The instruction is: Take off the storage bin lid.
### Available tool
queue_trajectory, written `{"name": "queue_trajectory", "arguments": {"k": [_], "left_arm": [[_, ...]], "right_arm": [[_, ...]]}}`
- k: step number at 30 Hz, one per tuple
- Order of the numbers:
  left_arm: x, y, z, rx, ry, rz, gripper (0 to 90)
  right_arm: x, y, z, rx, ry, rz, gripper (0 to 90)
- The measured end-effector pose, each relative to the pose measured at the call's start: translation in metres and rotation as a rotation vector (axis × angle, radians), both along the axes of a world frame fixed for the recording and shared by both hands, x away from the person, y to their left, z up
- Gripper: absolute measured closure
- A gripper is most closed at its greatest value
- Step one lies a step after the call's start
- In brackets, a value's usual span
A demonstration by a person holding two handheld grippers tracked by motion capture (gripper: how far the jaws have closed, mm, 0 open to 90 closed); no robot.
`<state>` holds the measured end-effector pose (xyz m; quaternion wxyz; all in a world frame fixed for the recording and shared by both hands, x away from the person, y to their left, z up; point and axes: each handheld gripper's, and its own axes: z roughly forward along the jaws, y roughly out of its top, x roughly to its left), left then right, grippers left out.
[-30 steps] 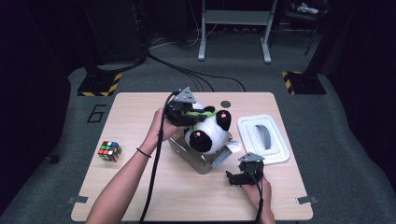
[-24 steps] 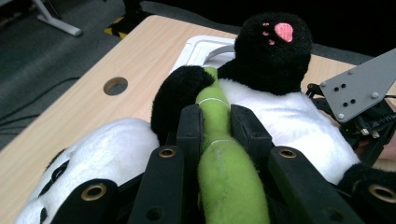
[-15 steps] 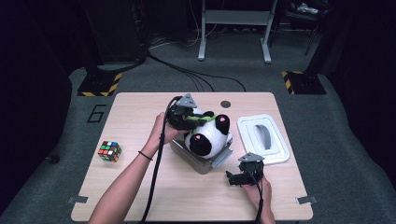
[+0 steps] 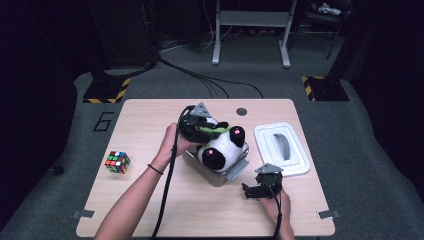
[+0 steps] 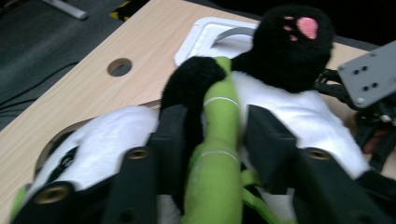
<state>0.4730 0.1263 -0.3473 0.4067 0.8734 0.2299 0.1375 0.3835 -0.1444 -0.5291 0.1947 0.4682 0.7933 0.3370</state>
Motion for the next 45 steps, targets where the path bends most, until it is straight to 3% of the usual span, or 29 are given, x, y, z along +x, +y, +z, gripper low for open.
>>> {"name": "queue_trajectory", "arguments": {"k": [4,8,15,17,21,27,29,33,36,40,45], "left_arm": [[-0.001,0.003,0.002,-0.013,0.012,0.031,25.6],[0.0,0.001,0.0,-0.008,0.051,0.043,15.2],[0.006,-0.009,-0.017,0.059,0.12,0.059,14.6],[0.006,-0.011,-0.021,0.057,0.136,0.065,14.7],[0.004,-0.015,-0.025,0.082,0.153,0.068,16.1],[0.002,-0.028,-0.033,0.156,0.156,0.062,16.1],[0.001,-0.027,-0.03,0.148,0.14,0.06,15.8],[-0.006,-0.01,-0.012,0.058,0.113,0.068,15.6],[-0.01,0.003,-0.003,0.031,0.101,0.091,15.6],[-0.009,0.007,-0.01,0.065,0.127,0.117,15.5],[-0.008,-0.013,-0.025,0.145,0.129,0.107,15.1]], "right_arm": [[0.0,0.0,0.0,-0.001,0.0,0.001,0.0],[0.0,0.0,0.0,0.0,0.001,-0.002,0.0],[0.0,0.0,0.0,0.002,0.002,-0.006,0.0],[0.0,0.0,0.0,0.002,0.002,-0.006,0.0],[0.0,0.0,0.0,0.002,0.001,-0.006,0.0],[0.0,0.001,0.0,0.003,0.004,-0.007,0.0],[0.0,0.0,0.0,0.002,0.003,-0.006,0.0],[0.0,0.001,0.0,0.003,0.003,-0.007,0.0],[0.0,0.0,0.0,-0.002,0.002,-0.001,0.0],[0.0,0.0,0.0,-0.002,0.003,-0.002,0.0],[0.0,0.0,0.0,0.001,0.001,-0.005,0.0]]}}
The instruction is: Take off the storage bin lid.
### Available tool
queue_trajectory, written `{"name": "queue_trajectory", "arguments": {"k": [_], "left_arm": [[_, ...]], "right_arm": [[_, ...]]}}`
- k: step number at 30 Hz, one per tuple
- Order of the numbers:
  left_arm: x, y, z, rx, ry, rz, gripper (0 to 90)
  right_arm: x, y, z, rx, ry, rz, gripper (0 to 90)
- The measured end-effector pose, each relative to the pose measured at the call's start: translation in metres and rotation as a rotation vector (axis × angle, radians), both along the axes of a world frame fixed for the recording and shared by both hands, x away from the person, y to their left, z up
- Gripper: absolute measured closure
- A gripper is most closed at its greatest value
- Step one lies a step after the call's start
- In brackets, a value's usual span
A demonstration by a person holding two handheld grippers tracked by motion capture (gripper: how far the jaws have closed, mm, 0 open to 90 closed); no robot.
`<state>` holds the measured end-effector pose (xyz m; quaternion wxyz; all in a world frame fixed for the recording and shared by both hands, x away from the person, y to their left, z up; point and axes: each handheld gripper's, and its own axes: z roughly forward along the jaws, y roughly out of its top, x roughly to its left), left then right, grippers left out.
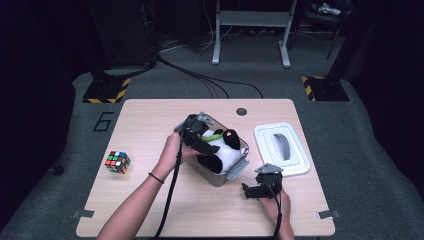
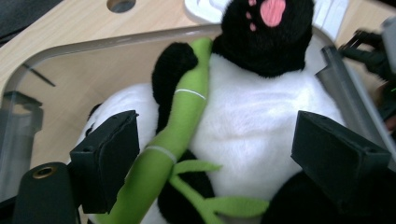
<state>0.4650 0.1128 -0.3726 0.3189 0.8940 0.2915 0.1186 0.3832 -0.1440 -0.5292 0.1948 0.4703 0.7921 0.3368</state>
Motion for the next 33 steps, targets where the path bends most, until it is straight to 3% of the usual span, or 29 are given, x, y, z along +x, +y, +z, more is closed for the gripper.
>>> {"name": "queue_trajectory", "arguments": {"k": [6,10,12,14,19,21,23,28,33], "left_arm": [[0.003,-0.013,-0.01,0.057,0.019,-0.002,15.5],[0.001,-0.024,-0.016,0.139,0.015,-0.025,16.6],[0.002,-0.026,-0.017,0.149,0.016,-0.03,16.6],[0.002,-0.021,-0.014,0.119,0.019,-0.035,16.5],[-0.005,0.006,0.008,-0.026,0.005,-0.008,16.5],[-0.008,0.017,0.016,-0.062,-0.004,0.008,16.1],[-0.01,0.023,0.018,-0.077,0.014,0.007,15.9],[-0.012,0.023,0.007,-0.047,0.041,-0.002,15.7],[-0.015,0.009,0.0,0.026,0.003,0.002,15.5]], "right_arm": [[0.0,0.0,0.0,-0.002,0.0,0.001,0.0],[0.0,0.0,0.0,0.0,0.0,0.0,0.0],[0.0,0.0,0.0,0.0,0.001,0.0,0.0],[0.0,0.0,0.0,-0.001,0.001,0.001,0.0],[0.0,0.0,0.0,-0.001,0.0,0.003,0.0],[0.0,0.0,0.0,-0.001,-0.001,0.004,0.0],[0.0,0.0,0.0,-0.003,0.0,0.01,0.0],[0.0,0.0,0.0,-0.001,0.0,0.006,0.0],[0.0,0.0,0.0,-0.002,0.001,0.009,0.0]]}}
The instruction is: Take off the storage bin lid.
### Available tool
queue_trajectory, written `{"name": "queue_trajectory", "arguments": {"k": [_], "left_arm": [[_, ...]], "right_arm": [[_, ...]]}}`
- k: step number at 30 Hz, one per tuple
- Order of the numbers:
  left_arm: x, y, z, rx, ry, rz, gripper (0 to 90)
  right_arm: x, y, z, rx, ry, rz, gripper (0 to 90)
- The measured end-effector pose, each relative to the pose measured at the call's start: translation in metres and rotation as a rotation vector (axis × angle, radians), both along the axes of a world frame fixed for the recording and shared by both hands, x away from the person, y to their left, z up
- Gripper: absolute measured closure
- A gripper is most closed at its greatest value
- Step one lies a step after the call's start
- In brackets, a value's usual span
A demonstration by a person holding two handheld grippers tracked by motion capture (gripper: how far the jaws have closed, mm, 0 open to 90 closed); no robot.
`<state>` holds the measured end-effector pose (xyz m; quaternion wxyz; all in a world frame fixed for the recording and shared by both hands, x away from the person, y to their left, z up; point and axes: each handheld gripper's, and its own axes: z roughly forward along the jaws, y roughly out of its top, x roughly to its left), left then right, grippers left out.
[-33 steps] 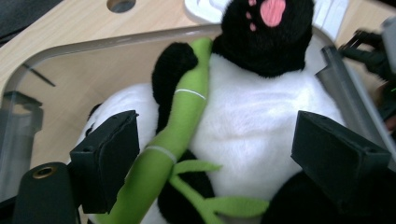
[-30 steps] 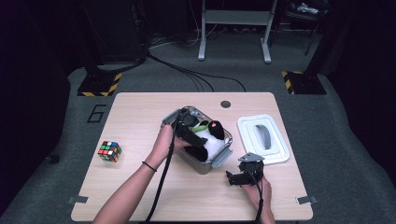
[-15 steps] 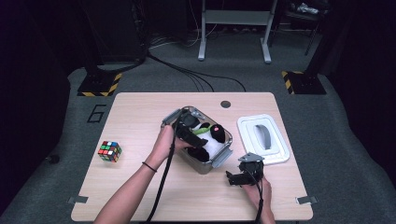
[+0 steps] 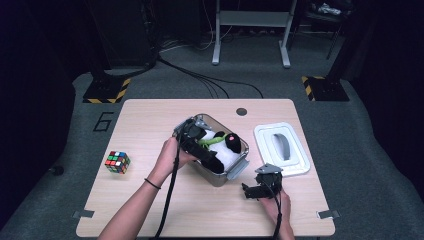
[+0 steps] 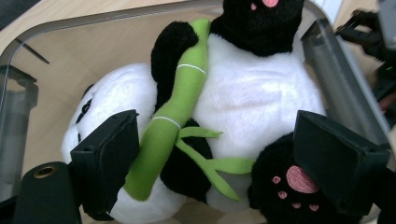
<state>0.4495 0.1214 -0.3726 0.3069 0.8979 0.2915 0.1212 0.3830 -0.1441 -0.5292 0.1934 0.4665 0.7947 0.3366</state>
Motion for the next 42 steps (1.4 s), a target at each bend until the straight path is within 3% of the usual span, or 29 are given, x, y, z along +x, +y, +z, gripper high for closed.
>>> {"name": "queue_trajectory", "arguments": {"k": [3,5,12,16,20,22,24,25,26,28,31,35,37,40,42], "left_arm": [[0.002,-0.008,-0.007,0.051,-0.011,0.006,15.8],[0.004,-0.015,-0.018,0.082,0.005,0.004,15.8],[0.012,-0.005,-0.015,-0.037,0.038,0.004,15.9],[0.015,0.002,-0.007,-0.135,0.054,0.012,15.9],[0.022,-0.006,-0.001,-0.16,0.062,-0.006,18.6],[0.024,-0.01,-0.001,-0.152,0.067,-0.009,23.6],[0.028,-0.017,-0.005,-0.13,0.085,-0.008,36.7],[0.03,-0.02,-0.009,-0.099,0.097,-0.008,36.7],[0.032,-0.024,-0.014,-0.066,0.104,-0.006,43.4],[0.033,-0.026,-0.017,-0.054,0.106,-0.002,47.3],[0.033,-0.033,-0.02,0.015,0.092,-0.011,51.4],[0.031,-0.047,-0.03,0.07,0.09,-0.009,53.4],[0.031,-0.047,-0.03,0.071,0.082,-0.008,52.0],[0.031,-0.034,-0.018,-0.007,0.094,-0.008,45.8],[0.027,-0.025,-0.01,-0.047,0.081,0.013,36.8]], "right_arm": [[0.0,0.0,0.0,0.001,-0.001,-0.004,0.0],[0.0,0.0,0.0,-0.003,-0.002,0.002,0.0],[0.0,0.0,0.0,-0.003,-0.003,0.002,0.0],[0.0,0.0,0.0,-0.005,-0.004,0.004,0.0],[0.0,0.0,0.0,-0.004,-0.004,0.005,0.0],[0.0,0.0,0.0,-0.004,-0.004,0.005,0.0],[0.0,0.0,0.0,-0.004,-0.003,0.004,0.0],[0.0,0.0,0.0,-0.004,-0.003,0.004,0.0],[0.0,0.0,0.0,-0.004,-0.004,0.004,0.0],[0.0,0.0,0.0,0.0,-0.002,-0.002,0.0],[0.0,0.0,0.0,-0.003,-0.003,0.002,0.0],[0.0,-0.001,0.0,-0.008,-0.003,0.01,0.0],[0.0,-0.001,0.0,-0.012,-0.003,0.016,0.0],[0.0,-0.001,0.0,-0.009,-0.003,0.011,0.0],[0.0,-0.001,0.0,-0.01,-0.002,0.012,0.0]]}}
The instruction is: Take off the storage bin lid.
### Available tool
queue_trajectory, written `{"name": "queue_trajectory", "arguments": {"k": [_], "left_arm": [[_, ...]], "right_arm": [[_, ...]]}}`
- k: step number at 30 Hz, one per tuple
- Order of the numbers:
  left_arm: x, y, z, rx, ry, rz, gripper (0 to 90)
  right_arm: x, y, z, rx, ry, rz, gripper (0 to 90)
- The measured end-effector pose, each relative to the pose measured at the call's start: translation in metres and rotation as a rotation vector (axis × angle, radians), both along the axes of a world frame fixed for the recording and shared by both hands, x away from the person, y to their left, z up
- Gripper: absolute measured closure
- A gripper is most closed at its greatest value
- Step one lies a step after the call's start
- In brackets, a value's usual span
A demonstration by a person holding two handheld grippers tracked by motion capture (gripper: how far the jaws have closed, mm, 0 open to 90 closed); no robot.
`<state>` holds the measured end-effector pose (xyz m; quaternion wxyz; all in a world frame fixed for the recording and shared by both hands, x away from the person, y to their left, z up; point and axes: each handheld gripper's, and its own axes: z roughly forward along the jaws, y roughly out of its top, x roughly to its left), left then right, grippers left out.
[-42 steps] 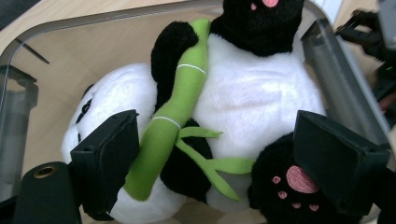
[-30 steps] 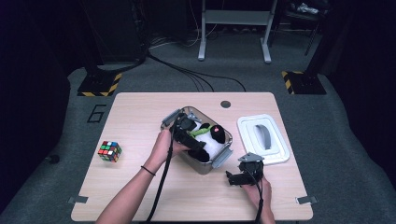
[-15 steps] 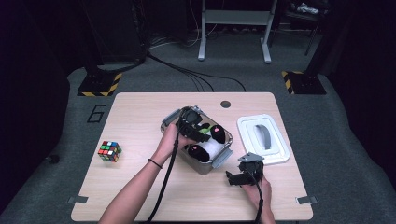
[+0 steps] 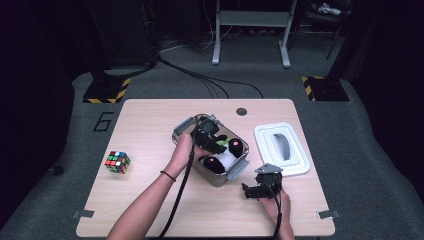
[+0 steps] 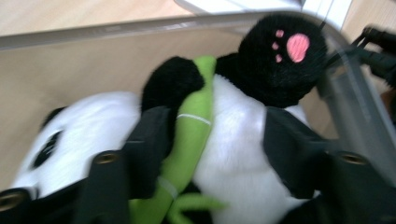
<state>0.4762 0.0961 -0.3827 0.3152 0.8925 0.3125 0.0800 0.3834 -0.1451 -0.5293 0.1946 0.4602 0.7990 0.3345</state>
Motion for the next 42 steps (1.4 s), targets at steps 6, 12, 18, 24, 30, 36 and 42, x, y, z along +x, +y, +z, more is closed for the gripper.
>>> {"name": "queue_trajectory", "arguments": {"k": [6,12,18,24,30,36,42], "left_arm": [[-0.016,0.028,0.021,-0.082,-0.006,-0.01,23.7],[-0.021,0.035,0.01,-0.05,0.037,-0.047,17.1],[-0.024,0.028,-0.003,-0.034,0.036,-0.052,16.6],[-0.026,0.013,-0.011,0.046,0.017,-0.051,16.2],[-0.027,0.006,-0.013,0.087,0.001,-0.052,15.7],[-0.02,0.014,-0.001,-0.003,0.006,-0.04,17.8],[-0.012,0.012,0.008,-0.061,-0.004,-0.009,17.6]], "right_arm": [[0.0,0.0,0.0,-0.001,-0.001,-0.001,0.0],[0.0,0.0,0.0,-0.001,-0.002,-0.001,0.0],[0.0,0.0,0.0,-0.002,-0.001,-0.001,0.0],[0.0,0.0,0.0,-0.002,-0.002,-0.002,0.0],[0.0,0.0,0.0,-0.003,-0.002,-0.001,0.0],[0.0,0.0,0.0,-0.004,-0.002,0.0,0.0],[0.0,0.0,0.0,-0.004,-0.002,0.0,0.0]]}}
